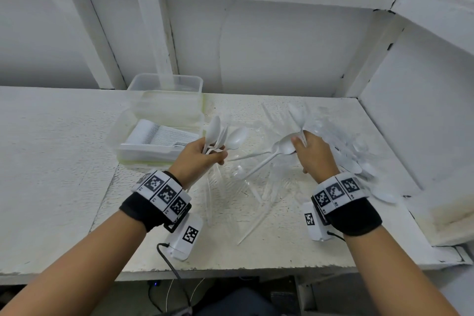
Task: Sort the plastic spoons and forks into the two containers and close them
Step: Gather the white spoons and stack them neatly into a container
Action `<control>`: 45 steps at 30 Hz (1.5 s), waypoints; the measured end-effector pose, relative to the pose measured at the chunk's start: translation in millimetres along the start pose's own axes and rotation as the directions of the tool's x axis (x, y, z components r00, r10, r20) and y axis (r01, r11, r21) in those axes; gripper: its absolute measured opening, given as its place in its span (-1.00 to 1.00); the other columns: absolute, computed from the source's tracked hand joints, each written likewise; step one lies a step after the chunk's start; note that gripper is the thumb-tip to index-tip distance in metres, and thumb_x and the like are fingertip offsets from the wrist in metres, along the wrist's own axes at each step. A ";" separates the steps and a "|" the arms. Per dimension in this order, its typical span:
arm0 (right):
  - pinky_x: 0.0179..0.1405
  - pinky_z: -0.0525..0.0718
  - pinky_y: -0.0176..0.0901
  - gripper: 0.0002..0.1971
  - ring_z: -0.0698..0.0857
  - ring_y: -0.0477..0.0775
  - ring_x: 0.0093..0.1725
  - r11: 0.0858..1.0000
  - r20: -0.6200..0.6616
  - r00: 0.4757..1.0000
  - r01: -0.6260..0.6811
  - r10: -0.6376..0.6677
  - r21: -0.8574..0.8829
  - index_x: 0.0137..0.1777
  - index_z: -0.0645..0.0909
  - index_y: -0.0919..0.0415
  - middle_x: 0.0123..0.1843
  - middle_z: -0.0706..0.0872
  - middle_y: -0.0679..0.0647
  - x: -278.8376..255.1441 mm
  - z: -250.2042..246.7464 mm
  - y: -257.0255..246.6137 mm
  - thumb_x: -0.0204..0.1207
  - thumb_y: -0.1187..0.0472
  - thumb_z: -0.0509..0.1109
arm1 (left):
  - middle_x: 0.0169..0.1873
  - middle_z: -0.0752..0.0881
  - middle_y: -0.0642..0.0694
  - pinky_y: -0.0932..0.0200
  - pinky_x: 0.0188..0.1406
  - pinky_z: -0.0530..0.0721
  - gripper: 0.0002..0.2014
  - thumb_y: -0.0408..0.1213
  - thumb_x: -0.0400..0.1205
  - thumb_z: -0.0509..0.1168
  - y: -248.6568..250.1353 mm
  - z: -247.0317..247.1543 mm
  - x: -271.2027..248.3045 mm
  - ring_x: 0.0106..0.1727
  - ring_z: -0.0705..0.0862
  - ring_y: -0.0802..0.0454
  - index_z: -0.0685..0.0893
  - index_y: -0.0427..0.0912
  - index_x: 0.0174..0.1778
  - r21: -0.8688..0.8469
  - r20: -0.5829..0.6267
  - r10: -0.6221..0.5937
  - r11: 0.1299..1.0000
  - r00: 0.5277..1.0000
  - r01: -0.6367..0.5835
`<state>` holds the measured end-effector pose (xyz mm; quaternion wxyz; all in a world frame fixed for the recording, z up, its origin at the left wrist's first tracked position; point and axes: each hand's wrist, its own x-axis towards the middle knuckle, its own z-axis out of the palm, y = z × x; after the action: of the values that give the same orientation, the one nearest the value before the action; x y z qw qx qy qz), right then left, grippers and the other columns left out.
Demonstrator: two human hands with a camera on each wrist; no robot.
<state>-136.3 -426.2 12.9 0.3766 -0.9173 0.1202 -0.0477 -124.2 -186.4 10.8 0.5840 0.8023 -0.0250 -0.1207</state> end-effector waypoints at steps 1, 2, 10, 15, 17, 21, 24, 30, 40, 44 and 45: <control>-0.36 0.57 -0.17 -0.74 0.58 0.08 -0.28 1.000 -0.002 1.000 -0.006 0.006 -0.022 0.01 0.56 0.27 -0.24 0.61 0.06 0.5 1.3 1.7 0.69 0.11 0.12 | -0.38 0.69 0.02 0.29 -0.34 0.42 -0.98 -0.32 0.58 0.35 -0.1 1.1 -0.1 -0.50 0.55 0.41 0.65 -0.12 -0.12 -0.010 0.007 -0.001 1.000 1.000 0.001; -0.28 0.55 -0.13 -0.73 0.57 0.11 -0.25 1.000 -0.005 1.000 -0.010 0.010 -0.023 -0.03 0.57 0.26 -0.30 0.57 0.00 0.6 2.0 2.2 0.68 0.10 0.13 | -0.38 0.69 0.01 0.30 -0.30 0.44 -0.97 -0.32 0.58 0.36 -0.5 1.9 0.0 -0.44 0.58 0.36 0.65 -0.13 -0.11 -0.020 0.011 -0.003 1.000 1.000 0.003; -0.35 0.47 -0.18 -0.72 0.49 -0.03 -0.36 0.980 -0.079 0.994 0.088 -0.074 0.179 -0.02 0.62 0.39 -0.38 0.50 -0.02 3.2 -9.7 -13.8 0.66 0.15 0.21 | -0.34 0.72 -0.02 0.26 -0.13 0.50 -0.88 -0.33 0.56 0.37 1.6 5.7 1.3 -0.20 0.64 0.13 0.69 -0.21 -0.02 -0.037 -0.004 0.011 0.999 1.000 -0.011; -0.53 0.43 -0.50 -0.75 0.54 -0.40 -0.57 0.943 0.064 0.986 0.128 -0.155 0.308 0.27 0.61 0.10 -0.34 0.55 -0.20 -2.4 -8.4 -34.6 0.64 0.15 0.26 | -0.39 0.69 0.01 0.59 -0.44 0.45 -0.93 -0.34 0.58 0.37 10.9 10.5 -1.9 -0.47 0.60 0.42 0.65 -0.08 -0.11 -0.007 0.086 0.067 0.998 0.994 -0.066; -0.51 0.45 -0.42 -0.74 0.56 -0.29 -0.52 0.959 0.104 0.984 0.110 -0.142 0.261 0.20 0.65 0.20 -0.35 0.58 -0.11 -2.2 -2.1 -38.7 0.64 0.12 0.26 | -0.39 0.67 0.00 0.61 -0.53 0.42 -0.93 -0.37 0.58 0.36 16.1 14.7 -4.7 -0.55 0.57 0.41 0.65 -0.15 -0.07 -0.005 0.130 0.085 0.996 0.988 -0.085; -0.56 0.51 -0.39 -0.77 0.56 0.00 -0.46 0.979 0.151 0.980 0.099 -0.127 0.181 0.00 0.61 0.26 -0.30 0.58 0.03 -4.2 7.6 -39.8 0.66 0.11 0.22 | -0.41 0.62 0.01 0.59 -0.55 0.42 -0.89 -0.43 0.57 0.36 21.3 19.1 -6.1 -0.56 0.57 0.40 0.63 -0.26 -0.02 -0.046 0.161 0.119 0.993 0.980 -0.113; -0.65 0.48 -0.41 -0.80 0.53 -0.03 -0.57 0.979 0.137 0.983 0.096 -0.122 0.181 0.04 0.59 0.21 -0.26 0.59 0.02 -5.7 7.3 -36.9 0.67 0.11 0.20 | -0.24 0.68 0.02 0.50 -0.38 0.47 -0.83 -0.07 0.65 0.26 20.7 19.1 -4.7 -0.44 0.59 0.40 0.62 -0.10 -0.08 0.059 0.152 0.137 0.987 0.979 -0.148; -0.65 0.46 -0.45 -0.84 0.51 -0.22 -0.68 0.938 0.070 0.993 0.067 -0.096 0.339 0.06 0.65 0.17 -0.37 0.57 -0.05 -9.2 -6.9 -34.7 0.64 0.18 0.26 | -0.30 0.55 0.04 0.29 -0.48 0.26 -0.42 0.16 0.72 -0.21 18.4 17.6 -0.8 -0.49 0.29 0.16 0.66 -0.08 -0.02 -0.046 0.122 -0.029 0.998 0.992 0.035; -0.58 0.52 -0.39 -0.86 0.49 -0.21 -0.64 0.880 0.098 0.984 0.087 -0.149 0.467 0.08 0.66 0.04 -0.27 0.62 0.10 -23.3 2.7 -49.1 0.61 0.21 0.31 | -0.50 0.56 -0.01 0.42 -0.56 0.45 -0.82 -0.29 0.67 0.22 17.2 25.3 -1.1 -0.50 0.47 0.11 0.54 -0.18 -0.26 -0.031 0.129 -0.014 0.999 0.992 0.018; -0.57 0.50 -0.42 -0.84 0.49 -0.20 -0.65 0.896 0.111 0.980 0.101 -0.164 0.433 0.10 0.68 0.07 -0.28 0.63 0.10 -25.1 6.7 -46.5 0.61 0.20 0.31 | -0.47 0.61 -0.09 0.38 -0.67 0.43 -0.85 -0.27 0.67 0.22 17.3 26.1 -2.8 -0.51 0.55 0.05 0.50 -0.20 -0.22 -0.056 0.108 -0.047 0.997 0.993 0.053; -0.56 0.50 -0.43 -0.82 0.50 -0.20 -0.65 0.895 0.112 0.980 0.098 -0.162 0.435 0.14 0.69 0.10 -0.29 0.64 0.06 -25.1 6.8 -45.9 0.61 0.19 0.31 | -0.49 0.61 -0.06 0.36 -0.64 0.46 -0.83 -0.27 0.68 0.21 17.4 26.6 -3.6 -0.51 0.57 0.06 0.49 -0.19 -0.23 -0.050 0.101 -0.047 0.997 0.994 0.052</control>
<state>-150.9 -383.5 40.3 0.5721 -0.8194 0.0175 -0.0310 -131.8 -216.0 20.1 0.5998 0.7800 -0.0308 -0.1756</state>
